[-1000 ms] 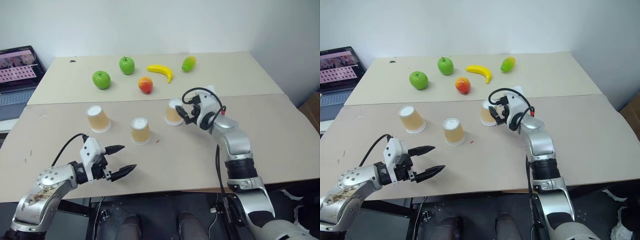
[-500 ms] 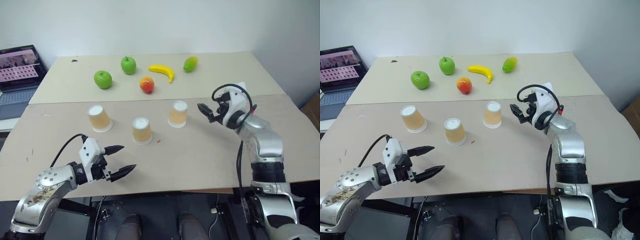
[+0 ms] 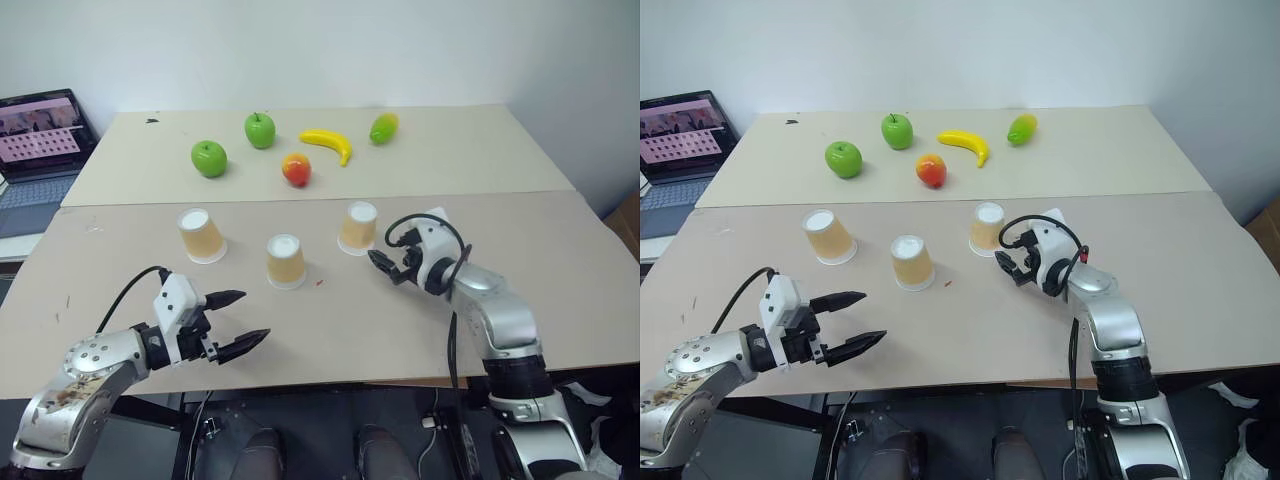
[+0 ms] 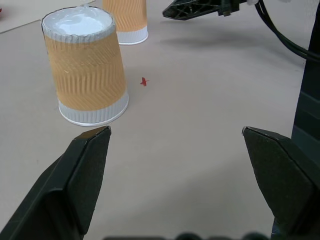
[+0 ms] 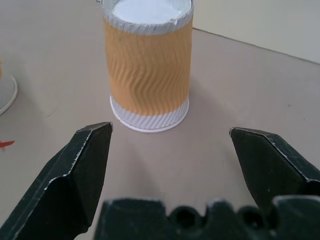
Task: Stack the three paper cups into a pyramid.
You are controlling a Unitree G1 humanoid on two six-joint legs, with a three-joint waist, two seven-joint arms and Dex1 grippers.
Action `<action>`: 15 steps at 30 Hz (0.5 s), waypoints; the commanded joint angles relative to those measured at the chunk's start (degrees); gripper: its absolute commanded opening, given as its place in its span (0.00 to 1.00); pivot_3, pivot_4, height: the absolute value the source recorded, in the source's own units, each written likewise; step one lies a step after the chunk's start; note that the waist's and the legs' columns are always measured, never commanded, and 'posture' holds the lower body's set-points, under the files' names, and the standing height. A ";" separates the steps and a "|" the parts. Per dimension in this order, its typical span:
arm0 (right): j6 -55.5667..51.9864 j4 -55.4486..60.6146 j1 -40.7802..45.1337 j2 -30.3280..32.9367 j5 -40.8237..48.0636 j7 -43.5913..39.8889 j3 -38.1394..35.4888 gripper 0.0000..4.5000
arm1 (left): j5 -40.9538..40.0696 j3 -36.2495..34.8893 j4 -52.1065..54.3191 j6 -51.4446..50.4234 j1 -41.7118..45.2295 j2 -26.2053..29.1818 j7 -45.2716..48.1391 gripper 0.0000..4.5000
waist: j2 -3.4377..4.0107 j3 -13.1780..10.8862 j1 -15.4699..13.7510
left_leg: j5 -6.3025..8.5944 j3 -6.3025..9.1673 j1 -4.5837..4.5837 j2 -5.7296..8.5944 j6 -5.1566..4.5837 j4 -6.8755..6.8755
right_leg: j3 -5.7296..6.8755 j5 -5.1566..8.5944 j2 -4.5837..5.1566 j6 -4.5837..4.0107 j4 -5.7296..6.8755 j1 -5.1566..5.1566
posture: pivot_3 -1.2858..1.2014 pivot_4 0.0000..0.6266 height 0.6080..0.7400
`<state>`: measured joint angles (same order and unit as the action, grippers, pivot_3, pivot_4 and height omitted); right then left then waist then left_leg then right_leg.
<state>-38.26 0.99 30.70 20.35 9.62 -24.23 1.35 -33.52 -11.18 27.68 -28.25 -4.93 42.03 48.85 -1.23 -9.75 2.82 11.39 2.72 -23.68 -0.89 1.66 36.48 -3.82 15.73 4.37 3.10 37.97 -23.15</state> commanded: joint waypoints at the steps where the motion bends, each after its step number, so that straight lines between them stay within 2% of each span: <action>1: 5.16 -4.84 3.97 -0.41 -1.65 0.14 0.47 0.98 | -1.02 -2.15 2.93 -0.11 -1.16 0.57 -0.36 1.00 | 0.00 0.00 -0.03 | 0.00 0.00 0.00 0.00 0.00 0.00 | 0.00 0.00 0.00 0.00 0.00 0.00 | 0.52 0.24 0.94; 15: 18.95 -30.31 22.08 -7.77 -4.19 -0.62 1.76 0.98 | -0.47 -2.87 3.31 0.22 -1.48 0.06 -2.03 1.00 | 0.00 0.00 0.14 | 0.00 0.00 -0.01 0.01 0.00 0.00 | 0.00 -0.01 0.02 -0.01 0.02 -0.01 | 0.52 0.24 0.94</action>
<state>-22.39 -28.05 49.75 13.14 5.40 -24.91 4.04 -33.69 -12.67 29.39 -28.75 -6.74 42.04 47.05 -1.23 -9.75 2.96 11.38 2.72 -23.68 -0.88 1.66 36.48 -3.82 15.73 4.38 3.09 37.99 -23.16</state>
